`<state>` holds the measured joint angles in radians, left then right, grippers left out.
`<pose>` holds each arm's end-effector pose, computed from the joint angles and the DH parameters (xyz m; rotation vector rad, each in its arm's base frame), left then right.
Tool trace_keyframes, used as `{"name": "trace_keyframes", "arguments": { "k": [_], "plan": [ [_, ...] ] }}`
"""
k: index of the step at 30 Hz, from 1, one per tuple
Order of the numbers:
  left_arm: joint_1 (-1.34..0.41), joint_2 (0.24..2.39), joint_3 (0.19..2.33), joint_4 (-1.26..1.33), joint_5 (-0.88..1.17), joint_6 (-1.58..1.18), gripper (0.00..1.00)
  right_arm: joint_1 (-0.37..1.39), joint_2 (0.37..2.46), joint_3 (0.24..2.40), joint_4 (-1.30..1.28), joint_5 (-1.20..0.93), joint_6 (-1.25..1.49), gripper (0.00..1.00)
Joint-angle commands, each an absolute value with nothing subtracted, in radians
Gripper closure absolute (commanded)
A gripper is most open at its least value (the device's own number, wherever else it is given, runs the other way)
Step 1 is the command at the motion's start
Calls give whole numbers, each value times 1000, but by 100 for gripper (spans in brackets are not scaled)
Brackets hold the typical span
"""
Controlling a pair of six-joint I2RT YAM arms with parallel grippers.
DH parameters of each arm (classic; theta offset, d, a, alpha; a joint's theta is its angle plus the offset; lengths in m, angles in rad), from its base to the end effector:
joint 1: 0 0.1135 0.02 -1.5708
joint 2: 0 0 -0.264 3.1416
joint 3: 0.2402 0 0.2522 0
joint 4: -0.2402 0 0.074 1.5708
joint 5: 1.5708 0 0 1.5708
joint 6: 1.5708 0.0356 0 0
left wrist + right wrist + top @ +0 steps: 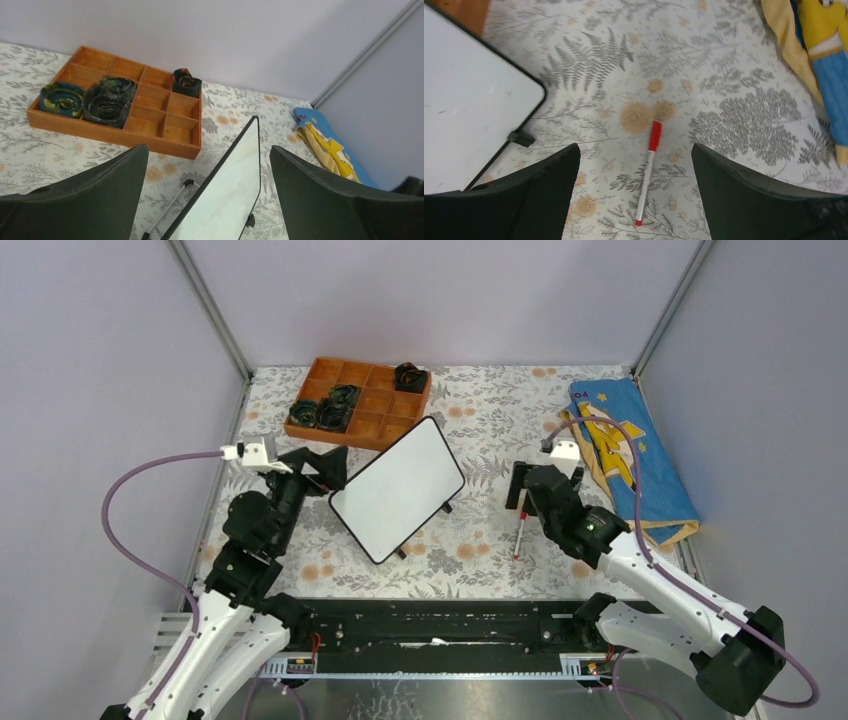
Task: Write a sentence on the whiteboard
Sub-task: Adjust the whiteboard marker at the center of the board.
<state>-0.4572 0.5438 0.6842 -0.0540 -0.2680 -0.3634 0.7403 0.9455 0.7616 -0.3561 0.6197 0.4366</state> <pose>0.1263 -0.0516 0.3531 -0.1488 1.4974 -0.4635 0.1657 0.1234 0.2888 0.0552 2.0031 0.0949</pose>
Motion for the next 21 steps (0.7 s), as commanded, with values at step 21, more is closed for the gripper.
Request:
{"name": "trace_keyframes", "arguments": {
  "k": [21],
  "plan": [
    [-468,488,611,47,-191,-402,1,431,1033,580,-304,283,578,35]
  ]
}}
